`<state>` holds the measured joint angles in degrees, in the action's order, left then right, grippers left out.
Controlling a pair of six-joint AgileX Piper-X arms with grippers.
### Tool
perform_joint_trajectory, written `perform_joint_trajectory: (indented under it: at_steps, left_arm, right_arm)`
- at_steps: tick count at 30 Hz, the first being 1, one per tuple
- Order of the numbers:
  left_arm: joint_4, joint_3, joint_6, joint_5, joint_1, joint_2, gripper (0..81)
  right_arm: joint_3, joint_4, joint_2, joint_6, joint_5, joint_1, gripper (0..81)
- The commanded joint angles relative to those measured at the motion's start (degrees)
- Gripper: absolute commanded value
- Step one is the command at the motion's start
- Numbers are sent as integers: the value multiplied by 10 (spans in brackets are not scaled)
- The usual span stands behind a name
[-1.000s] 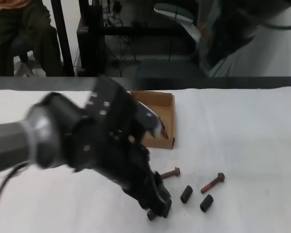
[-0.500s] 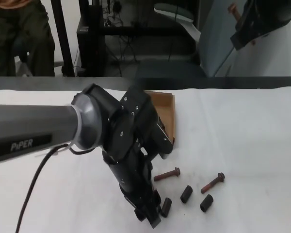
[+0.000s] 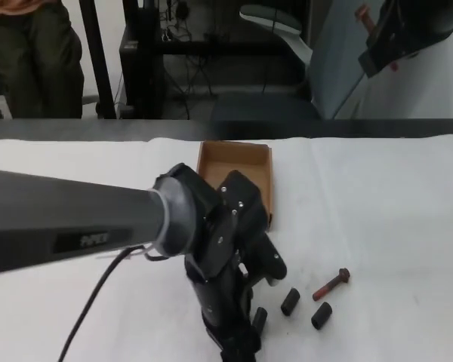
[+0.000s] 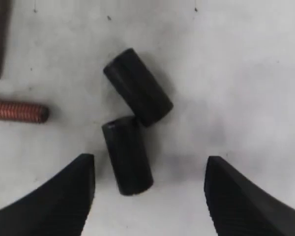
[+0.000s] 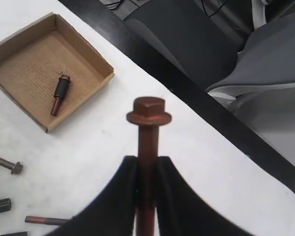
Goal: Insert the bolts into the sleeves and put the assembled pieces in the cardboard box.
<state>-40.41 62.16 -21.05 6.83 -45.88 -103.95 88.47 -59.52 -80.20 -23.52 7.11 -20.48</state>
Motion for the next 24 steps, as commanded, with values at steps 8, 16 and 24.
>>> perform_joint_trajectory:
  at_steps: [8, 16, 24]
  left_arm:
    - [-45, 44, 28, -68, -17, -46, 372]
    - [-69, 44, 55, -81, -17, -47, 17]
    - [-9, 43, 143, 18, -5, 115, 17]
  right_arm:
    - [1, 4, 6, 4, -6, 1, 0]
    - [1, 4, 6, 4, -10, 1, 0]
    - [-82, 52, 6, -25, -55, 11, 0]
